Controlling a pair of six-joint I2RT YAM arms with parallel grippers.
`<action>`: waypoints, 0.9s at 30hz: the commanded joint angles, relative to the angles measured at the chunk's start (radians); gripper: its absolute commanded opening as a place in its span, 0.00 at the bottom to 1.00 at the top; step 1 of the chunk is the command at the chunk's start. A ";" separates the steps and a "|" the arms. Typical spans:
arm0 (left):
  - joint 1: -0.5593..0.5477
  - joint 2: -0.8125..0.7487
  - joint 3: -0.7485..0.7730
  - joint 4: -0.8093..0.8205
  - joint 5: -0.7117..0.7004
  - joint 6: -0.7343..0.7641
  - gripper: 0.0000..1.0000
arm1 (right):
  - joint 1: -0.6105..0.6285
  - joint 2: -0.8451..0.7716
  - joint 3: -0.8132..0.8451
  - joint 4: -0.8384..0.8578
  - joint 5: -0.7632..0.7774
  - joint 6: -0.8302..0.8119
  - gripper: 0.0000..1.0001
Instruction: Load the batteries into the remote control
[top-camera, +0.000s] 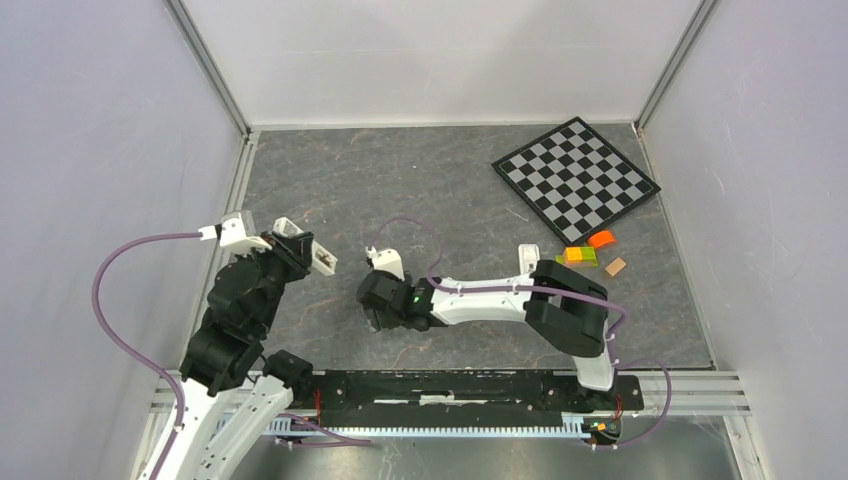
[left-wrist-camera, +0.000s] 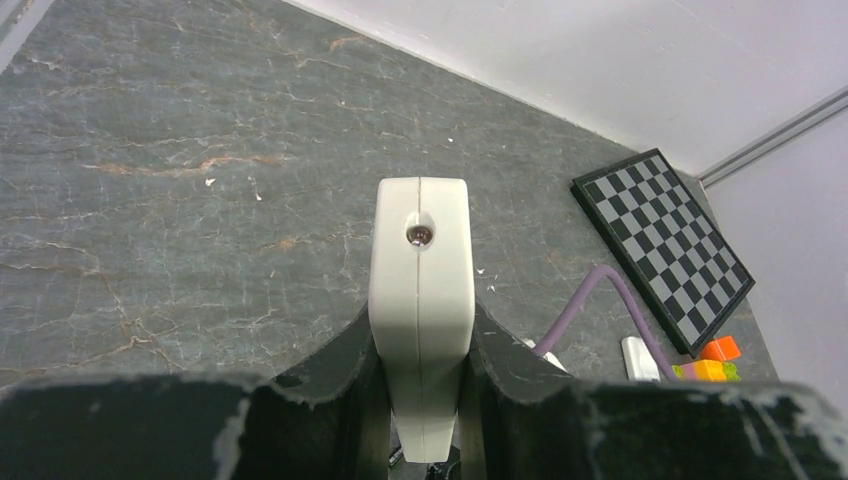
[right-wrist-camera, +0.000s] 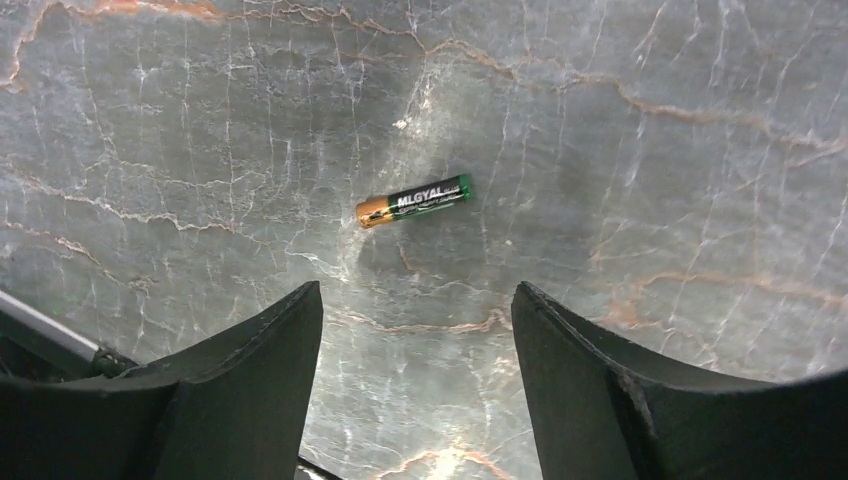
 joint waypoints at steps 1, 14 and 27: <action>0.002 -0.019 -0.012 0.058 0.017 0.006 0.02 | 0.027 0.050 0.101 -0.099 0.145 0.175 0.73; 0.002 -0.104 0.007 -0.021 -0.060 0.057 0.02 | 0.031 0.234 0.305 -0.223 0.245 0.281 0.70; 0.001 -0.165 0.019 -0.068 -0.216 0.057 0.02 | 0.032 0.389 0.500 -0.368 0.328 0.250 0.49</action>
